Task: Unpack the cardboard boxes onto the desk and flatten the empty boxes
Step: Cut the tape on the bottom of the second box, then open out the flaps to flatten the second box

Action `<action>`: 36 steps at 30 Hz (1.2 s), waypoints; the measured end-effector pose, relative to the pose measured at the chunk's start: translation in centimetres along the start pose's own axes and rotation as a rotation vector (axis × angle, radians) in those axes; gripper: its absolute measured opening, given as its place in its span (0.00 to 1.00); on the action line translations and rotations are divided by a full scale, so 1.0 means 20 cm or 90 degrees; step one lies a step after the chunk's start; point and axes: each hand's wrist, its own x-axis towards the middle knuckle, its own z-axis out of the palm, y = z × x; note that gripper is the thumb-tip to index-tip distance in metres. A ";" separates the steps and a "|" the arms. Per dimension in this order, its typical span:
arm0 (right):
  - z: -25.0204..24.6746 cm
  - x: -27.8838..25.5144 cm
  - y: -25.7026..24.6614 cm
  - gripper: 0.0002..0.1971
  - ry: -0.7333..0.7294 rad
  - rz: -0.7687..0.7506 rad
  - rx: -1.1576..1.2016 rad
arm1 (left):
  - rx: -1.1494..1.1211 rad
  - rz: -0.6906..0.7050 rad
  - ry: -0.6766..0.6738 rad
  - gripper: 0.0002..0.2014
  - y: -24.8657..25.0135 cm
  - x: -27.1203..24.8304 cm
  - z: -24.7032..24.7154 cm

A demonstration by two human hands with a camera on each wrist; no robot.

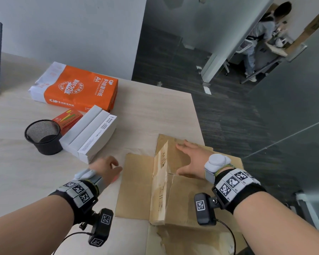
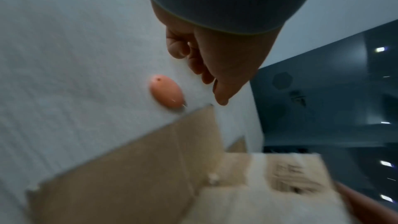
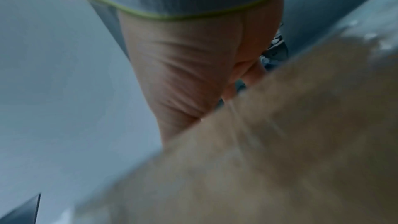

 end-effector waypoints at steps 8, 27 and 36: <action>0.02 -0.19 0.17 0.17 0.173 0.040 0.246 | -0.072 0.347 -0.006 0.24 0.72 -0.31 -0.09; 0.28 -1.07 0.66 0.11 0.113 0.019 0.220 | 0.333 0.312 -0.322 0.18 1.22 -0.99 0.04; 0.64 -0.99 0.66 0.35 0.028 -0.051 0.091 | 0.629 0.377 -0.170 0.51 1.06 -1.02 0.43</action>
